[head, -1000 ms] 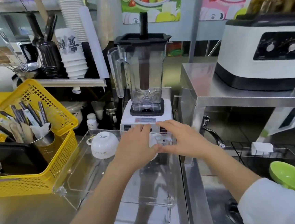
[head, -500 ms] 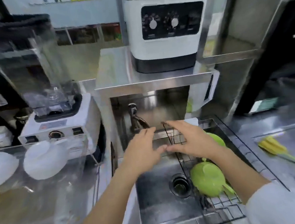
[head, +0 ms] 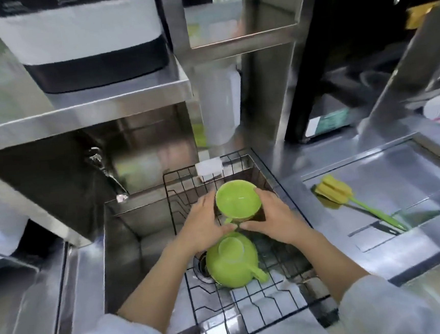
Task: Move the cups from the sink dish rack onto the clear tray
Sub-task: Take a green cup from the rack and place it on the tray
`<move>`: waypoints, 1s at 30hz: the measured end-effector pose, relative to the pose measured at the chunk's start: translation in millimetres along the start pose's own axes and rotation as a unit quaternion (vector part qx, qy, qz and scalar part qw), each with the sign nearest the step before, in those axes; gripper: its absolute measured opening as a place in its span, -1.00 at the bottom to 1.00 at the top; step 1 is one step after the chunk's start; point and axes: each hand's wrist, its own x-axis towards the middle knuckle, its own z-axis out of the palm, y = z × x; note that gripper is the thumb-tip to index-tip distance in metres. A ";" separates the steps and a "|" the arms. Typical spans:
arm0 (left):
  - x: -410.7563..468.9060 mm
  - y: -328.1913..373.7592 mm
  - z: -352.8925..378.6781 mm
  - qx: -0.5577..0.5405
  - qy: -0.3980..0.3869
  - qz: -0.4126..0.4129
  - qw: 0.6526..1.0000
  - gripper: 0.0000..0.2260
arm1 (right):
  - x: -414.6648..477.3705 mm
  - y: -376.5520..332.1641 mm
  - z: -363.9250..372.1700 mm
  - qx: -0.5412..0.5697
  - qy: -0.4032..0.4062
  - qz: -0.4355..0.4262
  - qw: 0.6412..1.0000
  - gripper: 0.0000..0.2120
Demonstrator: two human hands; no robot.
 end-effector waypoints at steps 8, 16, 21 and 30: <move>39.4 0.4 26.8 -0.048 -0.025 -0.049 0.997 0.01 | 16.3 20.5 19.5 0.143 -0.043 0.068 0.986 0.04; 65.5 0.0 36.9 0.062 -0.033 -0.071 0.995 0.17 | 31.5 27.0 35.4 0.151 0.043 0.092 0.983 -0.34; 65.2 8.9 32.4 0.046 -0.026 -0.074 0.996 0.18 | 28.0 23.5 34.9 0.149 0.106 0.046 0.982 -0.42; 38.2 14.0 -6.1 -0.123 0.036 0.023 0.991 0.23 | 17.3 -4.0 10.1 0.060 0.208 -0.216 0.952 -0.31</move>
